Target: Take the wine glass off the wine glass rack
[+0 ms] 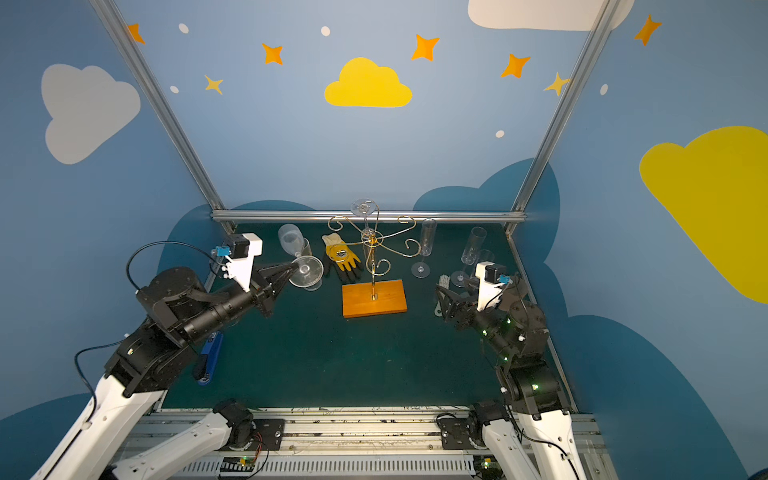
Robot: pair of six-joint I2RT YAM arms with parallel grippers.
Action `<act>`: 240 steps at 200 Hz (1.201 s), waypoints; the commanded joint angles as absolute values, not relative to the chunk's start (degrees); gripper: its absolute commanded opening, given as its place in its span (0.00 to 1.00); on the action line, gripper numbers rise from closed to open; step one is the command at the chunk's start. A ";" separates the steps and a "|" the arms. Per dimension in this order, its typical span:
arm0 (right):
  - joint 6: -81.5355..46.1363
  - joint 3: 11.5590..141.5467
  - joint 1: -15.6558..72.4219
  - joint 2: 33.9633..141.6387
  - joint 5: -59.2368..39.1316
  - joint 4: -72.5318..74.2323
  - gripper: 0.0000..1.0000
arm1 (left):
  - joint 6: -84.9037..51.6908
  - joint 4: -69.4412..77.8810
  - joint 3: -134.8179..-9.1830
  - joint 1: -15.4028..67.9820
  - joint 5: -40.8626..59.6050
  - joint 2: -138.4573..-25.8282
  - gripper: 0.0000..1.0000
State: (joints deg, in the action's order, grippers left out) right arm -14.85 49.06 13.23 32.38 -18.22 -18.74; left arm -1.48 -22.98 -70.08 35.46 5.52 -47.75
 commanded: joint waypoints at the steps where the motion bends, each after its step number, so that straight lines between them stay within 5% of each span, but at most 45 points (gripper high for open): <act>1: -17.18 52.64 13.39 33.06 -21.13 -19.09 0.82 | 9.84 -19.37 -70.69 40.61 0.56 -48.24 0.03; 133: -37.96 67.25 15.68 49.37 -45.17 -10.16 0.69 | 38.81 -3.16 -62.67 62.04 -14.05 -53.97 0.03; 240: -35.33 66.40 30.86 56.05 -42.78 -13.36 0.65 | 58.23 9.08 -57.26 69.66 -21.92 -58.77 0.03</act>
